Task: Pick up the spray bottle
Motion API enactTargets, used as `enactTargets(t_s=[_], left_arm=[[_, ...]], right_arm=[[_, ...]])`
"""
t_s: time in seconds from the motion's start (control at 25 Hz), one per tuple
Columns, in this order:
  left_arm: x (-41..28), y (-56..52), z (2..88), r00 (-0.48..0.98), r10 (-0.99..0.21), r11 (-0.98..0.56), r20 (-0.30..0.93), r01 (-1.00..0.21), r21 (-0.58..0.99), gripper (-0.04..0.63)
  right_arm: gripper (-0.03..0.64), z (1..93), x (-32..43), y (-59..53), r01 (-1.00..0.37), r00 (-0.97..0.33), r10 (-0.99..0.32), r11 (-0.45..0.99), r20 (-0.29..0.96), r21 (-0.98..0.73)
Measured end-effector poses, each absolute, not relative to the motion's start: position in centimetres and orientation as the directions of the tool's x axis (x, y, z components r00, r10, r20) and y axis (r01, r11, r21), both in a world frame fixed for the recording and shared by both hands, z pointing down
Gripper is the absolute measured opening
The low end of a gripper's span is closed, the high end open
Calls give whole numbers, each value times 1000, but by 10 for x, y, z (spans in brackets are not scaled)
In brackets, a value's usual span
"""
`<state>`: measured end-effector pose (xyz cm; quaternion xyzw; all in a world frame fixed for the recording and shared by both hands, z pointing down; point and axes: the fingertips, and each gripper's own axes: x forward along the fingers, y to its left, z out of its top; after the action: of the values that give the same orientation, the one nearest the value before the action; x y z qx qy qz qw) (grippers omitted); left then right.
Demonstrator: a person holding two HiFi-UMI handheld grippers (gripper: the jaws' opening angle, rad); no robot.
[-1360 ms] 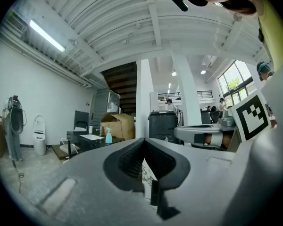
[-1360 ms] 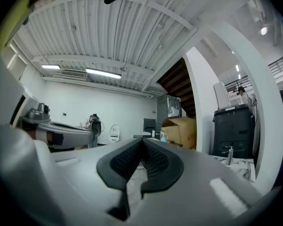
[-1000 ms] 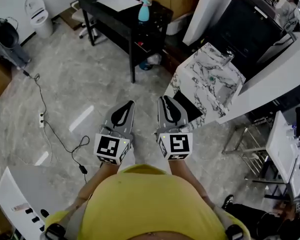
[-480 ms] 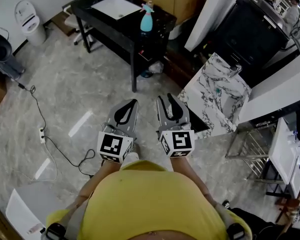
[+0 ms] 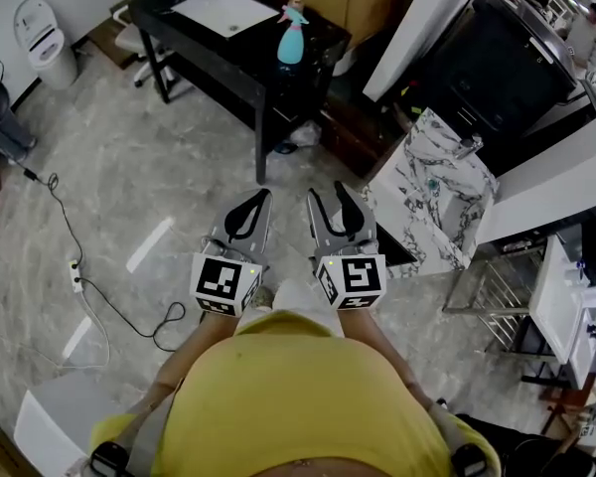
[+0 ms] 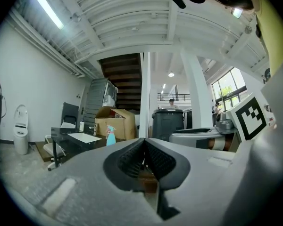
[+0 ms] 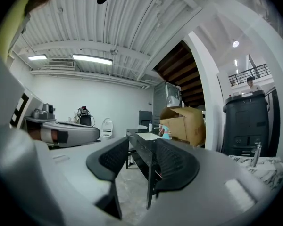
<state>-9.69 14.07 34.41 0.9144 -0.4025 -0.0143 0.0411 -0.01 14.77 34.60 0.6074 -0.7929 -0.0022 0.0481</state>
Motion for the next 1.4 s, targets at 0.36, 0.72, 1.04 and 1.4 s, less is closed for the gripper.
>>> enactTargets(t_s=[0.36,0.72,1.04,1.4], left_arm=[[-95,110,350,680,-733,-676,11,-731,91,5],[-80,39,354,672,-740,-670,2,-738,75,5],[-52,-74,353,647,-763,-646,-12,-760,71,5],[-20,-195,346,590,-807,-590,-18,-806,41,5]], right_arm=[[233,348,6,109,-968,-244,-968,247,66,47],[244,354,21,31,-964,-261,-964,263,47,35],[256,362,49,-88,-955,-294,-954,296,62,30],[264,370,80,-218,-930,-363,-928,366,87,31]])
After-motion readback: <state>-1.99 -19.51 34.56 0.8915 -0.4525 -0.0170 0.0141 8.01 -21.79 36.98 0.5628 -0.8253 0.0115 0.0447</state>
